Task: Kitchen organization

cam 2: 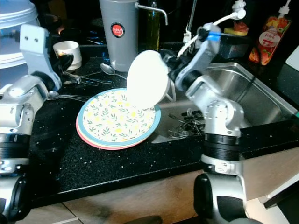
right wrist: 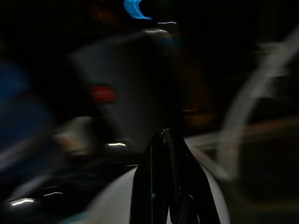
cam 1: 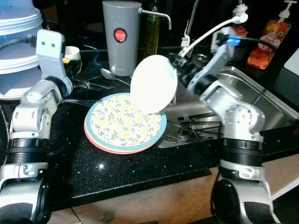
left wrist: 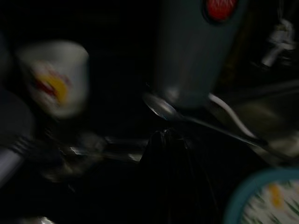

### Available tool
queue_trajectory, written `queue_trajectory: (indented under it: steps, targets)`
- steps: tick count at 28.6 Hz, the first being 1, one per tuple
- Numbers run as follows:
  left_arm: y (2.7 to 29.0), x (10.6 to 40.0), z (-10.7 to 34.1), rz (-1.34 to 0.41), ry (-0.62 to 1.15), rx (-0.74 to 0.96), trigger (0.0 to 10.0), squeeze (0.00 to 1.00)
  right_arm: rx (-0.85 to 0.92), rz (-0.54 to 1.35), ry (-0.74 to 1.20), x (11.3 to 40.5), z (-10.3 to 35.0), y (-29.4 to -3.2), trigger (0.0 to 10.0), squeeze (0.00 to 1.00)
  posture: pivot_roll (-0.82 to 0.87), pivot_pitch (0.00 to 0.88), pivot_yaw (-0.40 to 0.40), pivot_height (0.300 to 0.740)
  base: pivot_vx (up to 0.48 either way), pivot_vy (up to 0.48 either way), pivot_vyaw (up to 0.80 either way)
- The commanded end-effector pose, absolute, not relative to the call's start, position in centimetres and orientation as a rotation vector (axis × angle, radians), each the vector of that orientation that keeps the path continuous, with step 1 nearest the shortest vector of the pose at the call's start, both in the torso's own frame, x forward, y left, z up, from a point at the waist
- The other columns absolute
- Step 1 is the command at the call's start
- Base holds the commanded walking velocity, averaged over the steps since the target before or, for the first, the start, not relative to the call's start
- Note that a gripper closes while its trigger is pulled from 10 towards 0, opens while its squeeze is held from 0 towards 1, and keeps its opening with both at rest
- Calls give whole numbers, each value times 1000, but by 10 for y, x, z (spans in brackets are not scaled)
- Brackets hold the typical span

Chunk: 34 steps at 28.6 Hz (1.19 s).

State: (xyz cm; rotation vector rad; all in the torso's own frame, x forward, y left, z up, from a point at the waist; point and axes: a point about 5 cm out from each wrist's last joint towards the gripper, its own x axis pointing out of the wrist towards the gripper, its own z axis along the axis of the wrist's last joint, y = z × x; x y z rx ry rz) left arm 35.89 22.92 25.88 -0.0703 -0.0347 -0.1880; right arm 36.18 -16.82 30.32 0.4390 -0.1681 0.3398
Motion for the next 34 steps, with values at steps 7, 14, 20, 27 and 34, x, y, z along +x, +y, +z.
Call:
queue_trajectory:
  steps: [7, 14, 20, 27, 34]
  targets:
    - [212, 351, 242, -275, 31, -152, 10000, 0, 351, -37, -88, 369, 266, -223, 10000, 0, 30, 0, -22, 740, 0, 0, 0]
    - [209, 350, 241, -277, 66, -181, 10000, 0, 328, -60, -97, 363, 261, -229, 10000, 0, 27, 0, -14, 740, 0, 0, 0]
    - [213, 350, 242, -225, 50, -185, 10000, 0, 341, 239, -26, 356, 257, -187, 10000, 0, 26, 0, -13, 740, 0, 0, 0]
    - [215, 341, 230, -299, 143, -231, 10000, 0, 508, 374, 111, 352, 230, -145, 10000, 0, 32, 0, -13, 740, 0, 0, 0]
    - [226, 339, 218, -251, 241, -308, 10000, 0, 526, 401, 113, 350, 229, -137, 10000, 0, 37, 0, -10, 740, 0, 0, 0]
